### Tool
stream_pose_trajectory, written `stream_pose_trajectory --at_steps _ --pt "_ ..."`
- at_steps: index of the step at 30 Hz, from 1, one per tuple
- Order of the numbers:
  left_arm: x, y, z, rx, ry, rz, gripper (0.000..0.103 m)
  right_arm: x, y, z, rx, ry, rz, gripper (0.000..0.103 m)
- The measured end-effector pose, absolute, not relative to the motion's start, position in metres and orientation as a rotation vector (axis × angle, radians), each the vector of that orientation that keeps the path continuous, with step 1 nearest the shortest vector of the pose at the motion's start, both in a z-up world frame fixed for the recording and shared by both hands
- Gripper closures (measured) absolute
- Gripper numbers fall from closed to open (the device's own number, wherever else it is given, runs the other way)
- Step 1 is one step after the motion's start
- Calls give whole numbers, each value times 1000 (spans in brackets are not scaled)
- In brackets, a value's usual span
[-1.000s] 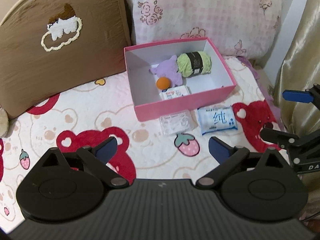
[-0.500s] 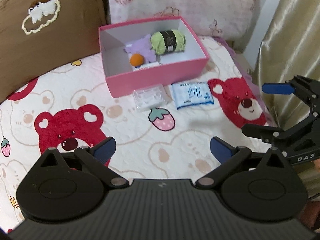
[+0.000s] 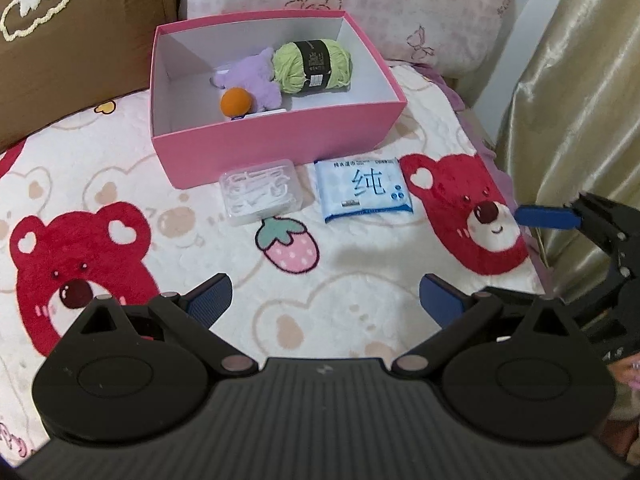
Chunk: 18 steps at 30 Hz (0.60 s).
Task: Organize objects
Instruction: 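Reach the left tool to the blue-printed wipes pack and close on it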
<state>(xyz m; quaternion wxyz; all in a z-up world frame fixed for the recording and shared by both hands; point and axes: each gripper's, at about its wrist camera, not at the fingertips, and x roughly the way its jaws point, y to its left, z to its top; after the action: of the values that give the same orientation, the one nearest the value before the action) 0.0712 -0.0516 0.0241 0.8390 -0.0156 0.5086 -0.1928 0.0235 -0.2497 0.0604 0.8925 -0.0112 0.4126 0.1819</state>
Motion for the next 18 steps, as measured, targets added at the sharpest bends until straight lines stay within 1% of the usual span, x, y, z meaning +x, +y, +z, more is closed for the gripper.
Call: stream_pose_trajectory --at_steps 9,18 --pt "93 -65 -2 -78 1045 -397 3 34 -258 32 -53 798 393 6" --pt "118 -80 -39 -210 989 -425 4 53 -267 -3 -48 747 398 6"
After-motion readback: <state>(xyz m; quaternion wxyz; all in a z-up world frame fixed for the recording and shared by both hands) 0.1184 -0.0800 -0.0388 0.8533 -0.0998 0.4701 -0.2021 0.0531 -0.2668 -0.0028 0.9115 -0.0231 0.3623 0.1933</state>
